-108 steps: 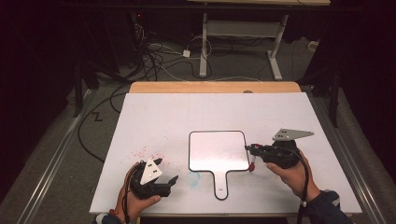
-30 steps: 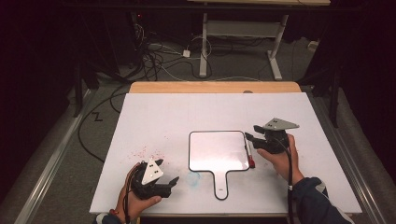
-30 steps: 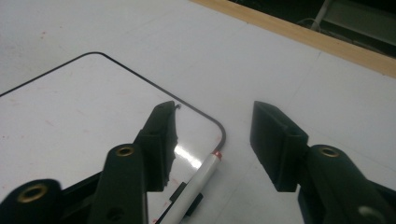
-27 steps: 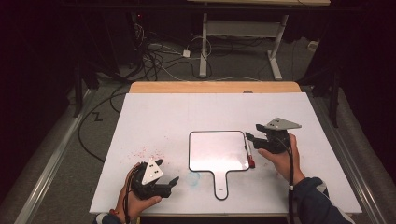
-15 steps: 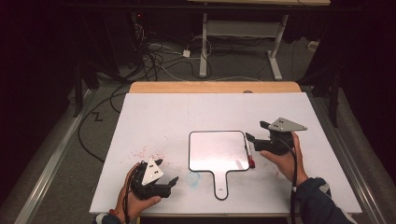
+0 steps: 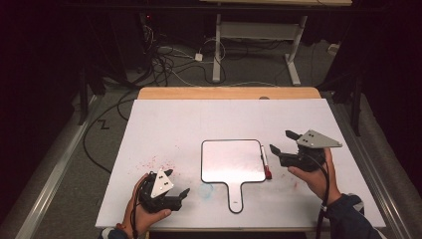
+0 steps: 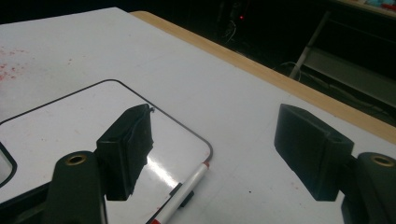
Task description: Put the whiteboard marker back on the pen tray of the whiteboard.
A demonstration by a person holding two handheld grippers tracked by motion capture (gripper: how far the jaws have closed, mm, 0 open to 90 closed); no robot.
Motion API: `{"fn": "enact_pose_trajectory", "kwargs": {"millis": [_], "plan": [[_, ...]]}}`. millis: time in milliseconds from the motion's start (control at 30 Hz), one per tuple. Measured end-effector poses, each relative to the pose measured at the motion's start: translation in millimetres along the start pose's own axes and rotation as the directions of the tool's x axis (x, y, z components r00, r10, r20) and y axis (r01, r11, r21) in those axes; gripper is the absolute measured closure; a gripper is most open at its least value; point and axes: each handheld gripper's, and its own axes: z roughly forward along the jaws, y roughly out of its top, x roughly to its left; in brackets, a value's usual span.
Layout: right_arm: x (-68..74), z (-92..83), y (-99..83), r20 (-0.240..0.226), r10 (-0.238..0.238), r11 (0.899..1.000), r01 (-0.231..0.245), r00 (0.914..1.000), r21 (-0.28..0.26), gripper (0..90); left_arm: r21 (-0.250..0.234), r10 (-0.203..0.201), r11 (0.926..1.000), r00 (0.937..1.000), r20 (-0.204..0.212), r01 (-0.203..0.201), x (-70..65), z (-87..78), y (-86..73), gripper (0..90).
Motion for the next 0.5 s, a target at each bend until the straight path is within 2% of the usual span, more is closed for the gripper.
{"fn": "enact_pose_trajectory", "kwargs": {"millis": [500], "plan": [[0.7, -25.9, -9.3, 0.009, -0.021, 1.0, 0.021, 0.9997, -0.015, 28.3, 0.004, 0.005, 1.0, 1.0, -0.004, -0.004, -0.5, 0.5, 0.3, 18.7]]}}
